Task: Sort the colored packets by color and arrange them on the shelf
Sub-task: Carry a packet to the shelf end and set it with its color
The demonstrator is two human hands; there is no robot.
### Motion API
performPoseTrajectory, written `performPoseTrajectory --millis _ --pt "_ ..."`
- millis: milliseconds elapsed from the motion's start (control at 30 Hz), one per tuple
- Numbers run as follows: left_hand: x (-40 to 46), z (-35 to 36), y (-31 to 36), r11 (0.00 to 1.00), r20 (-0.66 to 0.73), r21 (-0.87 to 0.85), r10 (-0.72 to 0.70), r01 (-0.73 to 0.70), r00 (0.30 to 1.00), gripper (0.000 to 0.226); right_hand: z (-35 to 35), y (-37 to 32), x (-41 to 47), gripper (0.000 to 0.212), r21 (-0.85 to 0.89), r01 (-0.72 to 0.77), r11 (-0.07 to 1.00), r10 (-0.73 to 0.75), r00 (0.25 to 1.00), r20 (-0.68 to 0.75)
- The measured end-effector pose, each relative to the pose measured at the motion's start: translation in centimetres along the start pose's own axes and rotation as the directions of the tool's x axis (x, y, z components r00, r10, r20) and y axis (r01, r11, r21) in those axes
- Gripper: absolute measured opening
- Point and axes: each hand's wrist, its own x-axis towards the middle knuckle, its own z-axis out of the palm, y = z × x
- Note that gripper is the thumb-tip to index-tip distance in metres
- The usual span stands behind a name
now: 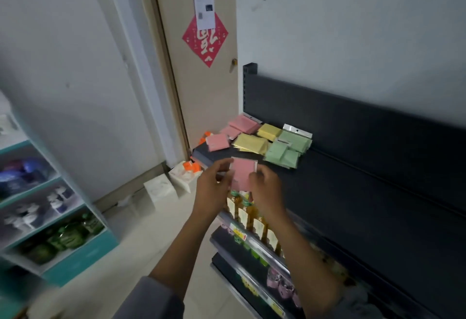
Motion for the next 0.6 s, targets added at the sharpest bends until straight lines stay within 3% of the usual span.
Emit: performPoseTrajectory --millis 300,600 --pt "3.7 -3.6 -5.8 0.981 -0.04 0.089 -0.168 0.171 0.985 0.038 8.9 1.8 5.8 0.02 -0.042 0.002 0.999 0.002 0.994 0.106" --pt "12.7 -5.3 -8.3 0.974 -0.052 0.163 -0.15 0.157 0.987 0.043 13.3 -0.2 14.6 0.011 -0.064 0.087 0.994 -0.081 0.993 0.089"
